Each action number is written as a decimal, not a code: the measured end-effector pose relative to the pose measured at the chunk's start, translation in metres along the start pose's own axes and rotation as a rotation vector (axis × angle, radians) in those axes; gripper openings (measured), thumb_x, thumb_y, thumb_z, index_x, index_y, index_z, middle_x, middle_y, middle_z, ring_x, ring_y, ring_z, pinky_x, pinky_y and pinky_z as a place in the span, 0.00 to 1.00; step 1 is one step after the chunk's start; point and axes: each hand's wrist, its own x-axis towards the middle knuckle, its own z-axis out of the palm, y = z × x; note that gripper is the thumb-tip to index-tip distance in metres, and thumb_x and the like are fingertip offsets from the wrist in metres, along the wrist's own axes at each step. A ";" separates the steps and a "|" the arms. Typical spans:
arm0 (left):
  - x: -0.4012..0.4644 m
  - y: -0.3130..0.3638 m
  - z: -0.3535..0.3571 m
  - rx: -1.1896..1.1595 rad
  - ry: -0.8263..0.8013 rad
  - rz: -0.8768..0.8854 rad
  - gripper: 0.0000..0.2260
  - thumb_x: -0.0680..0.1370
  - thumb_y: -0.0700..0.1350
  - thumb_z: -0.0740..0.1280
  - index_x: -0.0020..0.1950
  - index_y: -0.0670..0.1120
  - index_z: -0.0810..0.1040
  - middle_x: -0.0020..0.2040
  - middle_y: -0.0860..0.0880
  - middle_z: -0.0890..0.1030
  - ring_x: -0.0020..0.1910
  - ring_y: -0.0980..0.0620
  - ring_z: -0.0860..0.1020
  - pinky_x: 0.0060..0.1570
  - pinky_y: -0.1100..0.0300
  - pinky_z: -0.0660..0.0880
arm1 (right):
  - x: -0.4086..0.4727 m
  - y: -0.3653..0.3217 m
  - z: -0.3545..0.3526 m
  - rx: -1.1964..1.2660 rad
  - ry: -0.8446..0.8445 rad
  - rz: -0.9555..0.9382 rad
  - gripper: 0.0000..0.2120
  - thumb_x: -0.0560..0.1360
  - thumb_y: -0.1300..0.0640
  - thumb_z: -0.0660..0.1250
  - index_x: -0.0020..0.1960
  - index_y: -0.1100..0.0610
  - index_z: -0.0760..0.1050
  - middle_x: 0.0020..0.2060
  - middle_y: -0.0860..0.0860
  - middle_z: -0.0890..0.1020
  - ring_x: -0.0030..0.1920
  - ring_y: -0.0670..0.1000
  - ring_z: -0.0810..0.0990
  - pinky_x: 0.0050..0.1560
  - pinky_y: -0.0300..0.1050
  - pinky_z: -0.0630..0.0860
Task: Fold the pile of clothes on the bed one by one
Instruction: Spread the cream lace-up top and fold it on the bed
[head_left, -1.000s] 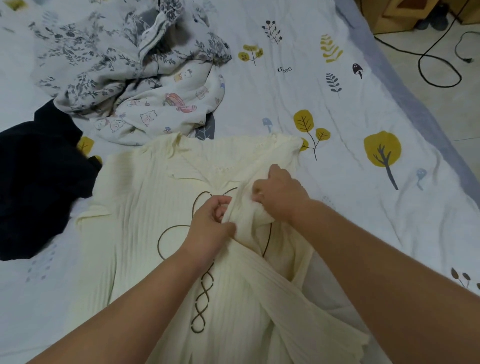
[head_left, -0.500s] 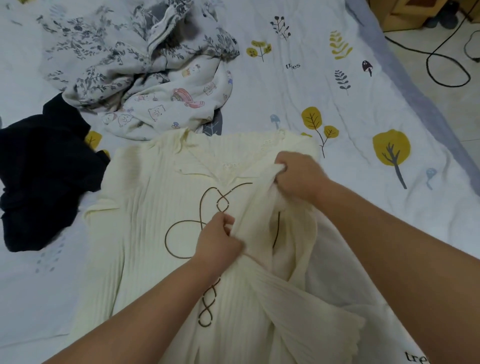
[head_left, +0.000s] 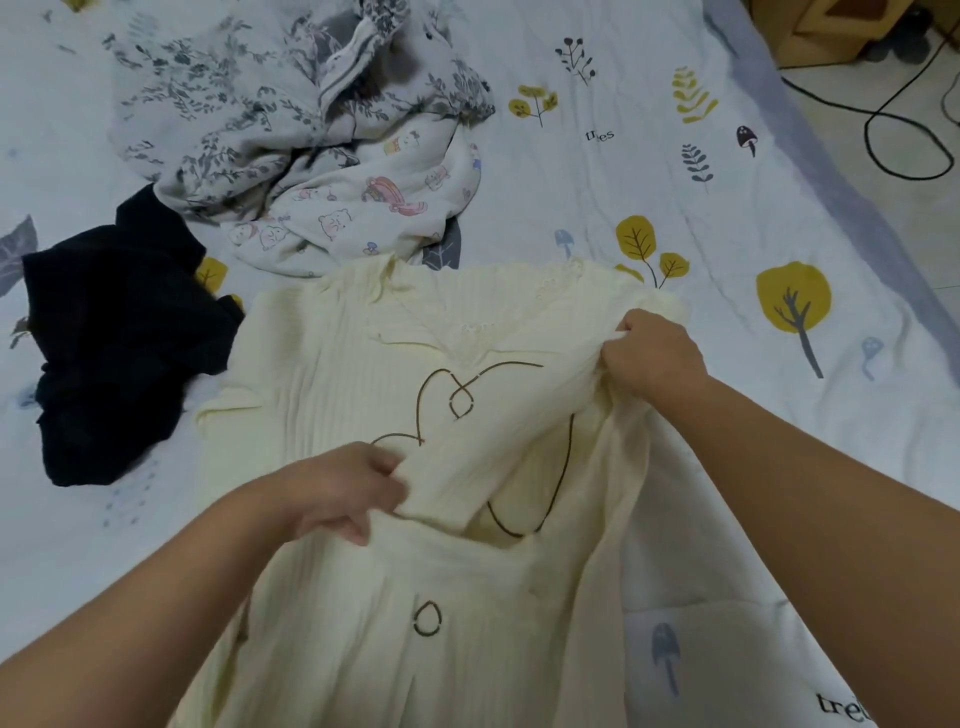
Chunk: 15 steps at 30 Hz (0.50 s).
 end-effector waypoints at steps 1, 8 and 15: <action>0.001 -0.009 -0.001 0.287 0.158 -0.004 0.11 0.70 0.41 0.64 0.51 0.41 0.78 0.40 0.47 0.78 0.38 0.49 0.76 0.35 0.62 0.73 | -0.001 0.001 0.003 -0.016 -0.015 -0.011 0.09 0.75 0.59 0.57 0.54 0.57 0.69 0.49 0.55 0.75 0.45 0.54 0.71 0.43 0.45 0.66; 0.000 -0.034 0.015 0.143 0.232 -0.109 0.15 0.74 0.54 0.68 0.36 0.44 0.72 0.29 0.49 0.77 0.24 0.55 0.74 0.28 0.64 0.71 | -0.011 -0.002 0.023 -0.062 0.026 -0.016 0.24 0.79 0.58 0.51 0.75 0.53 0.52 0.61 0.60 0.72 0.59 0.61 0.72 0.52 0.51 0.68; -0.016 -0.061 -0.020 -0.531 -0.228 0.024 0.21 0.61 0.28 0.63 0.53 0.34 0.80 0.49 0.35 0.82 0.44 0.43 0.82 0.43 0.57 0.80 | -0.001 0.001 0.017 -0.058 0.013 0.020 0.09 0.76 0.55 0.53 0.50 0.58 0.69 0.54 0.61 0.74 0.54 0.61 0.72 0.46 0.46 0.65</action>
